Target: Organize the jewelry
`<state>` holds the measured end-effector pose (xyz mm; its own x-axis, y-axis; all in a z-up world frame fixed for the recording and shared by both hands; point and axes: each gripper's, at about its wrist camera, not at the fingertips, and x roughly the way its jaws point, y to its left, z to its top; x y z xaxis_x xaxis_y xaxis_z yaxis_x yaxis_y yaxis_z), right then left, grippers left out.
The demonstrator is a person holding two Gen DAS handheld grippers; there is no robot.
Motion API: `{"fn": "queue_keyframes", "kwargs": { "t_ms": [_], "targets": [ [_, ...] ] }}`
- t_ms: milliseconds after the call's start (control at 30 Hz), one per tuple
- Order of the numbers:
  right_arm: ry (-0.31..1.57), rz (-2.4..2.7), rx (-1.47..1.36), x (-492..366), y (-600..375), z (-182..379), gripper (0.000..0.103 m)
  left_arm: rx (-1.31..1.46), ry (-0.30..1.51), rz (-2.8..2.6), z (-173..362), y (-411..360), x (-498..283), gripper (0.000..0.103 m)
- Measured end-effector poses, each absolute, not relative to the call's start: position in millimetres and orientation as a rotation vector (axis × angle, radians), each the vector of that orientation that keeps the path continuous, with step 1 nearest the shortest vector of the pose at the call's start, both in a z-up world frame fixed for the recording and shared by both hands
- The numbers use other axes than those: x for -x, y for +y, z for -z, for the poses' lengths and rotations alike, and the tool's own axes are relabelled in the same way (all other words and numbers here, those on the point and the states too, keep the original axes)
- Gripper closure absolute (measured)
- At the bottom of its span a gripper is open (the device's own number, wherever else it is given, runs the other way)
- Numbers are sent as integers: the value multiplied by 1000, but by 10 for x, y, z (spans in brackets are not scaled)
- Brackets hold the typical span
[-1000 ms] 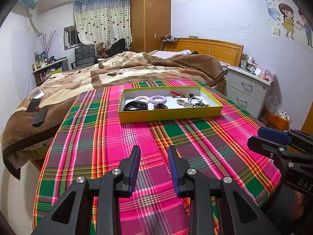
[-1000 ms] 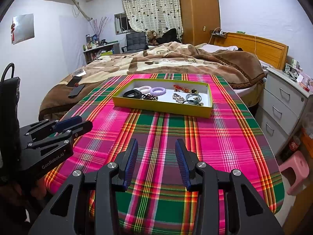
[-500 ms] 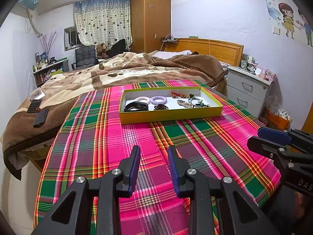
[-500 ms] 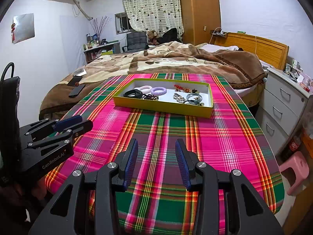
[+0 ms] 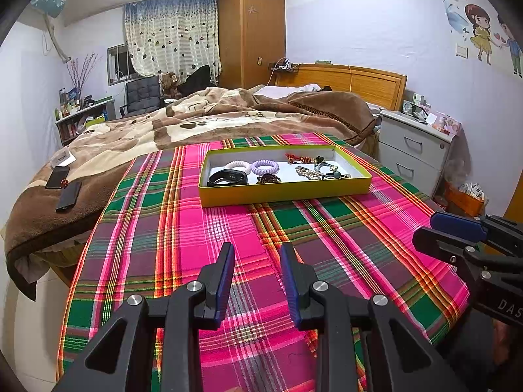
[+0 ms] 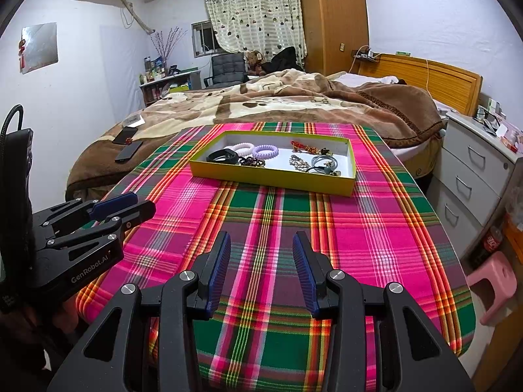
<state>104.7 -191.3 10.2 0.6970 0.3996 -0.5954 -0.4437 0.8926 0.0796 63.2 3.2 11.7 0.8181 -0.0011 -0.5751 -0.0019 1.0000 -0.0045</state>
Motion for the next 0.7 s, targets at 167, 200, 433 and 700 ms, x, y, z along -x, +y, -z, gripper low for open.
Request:
{"fn": "queue_keyframes", "kwargs": {
  "t_ms": [167,200,433,700],
  "targets": [
    [647,-471,72,-1042,-1907,-103,62,5,614,-1,-115,31,-632,75],
    [648,-471,72,-1043,-1908,-102,62,4,614,-1,-115,31,-632,75],
    [650,-472,70,-1037,-1900,-99,62,3,614,0,-121,32,-627,75],
    [647,-471,70,-1020,-1885,-90,62,3,612,-2,-121,29,-625,75]
  ]
}}
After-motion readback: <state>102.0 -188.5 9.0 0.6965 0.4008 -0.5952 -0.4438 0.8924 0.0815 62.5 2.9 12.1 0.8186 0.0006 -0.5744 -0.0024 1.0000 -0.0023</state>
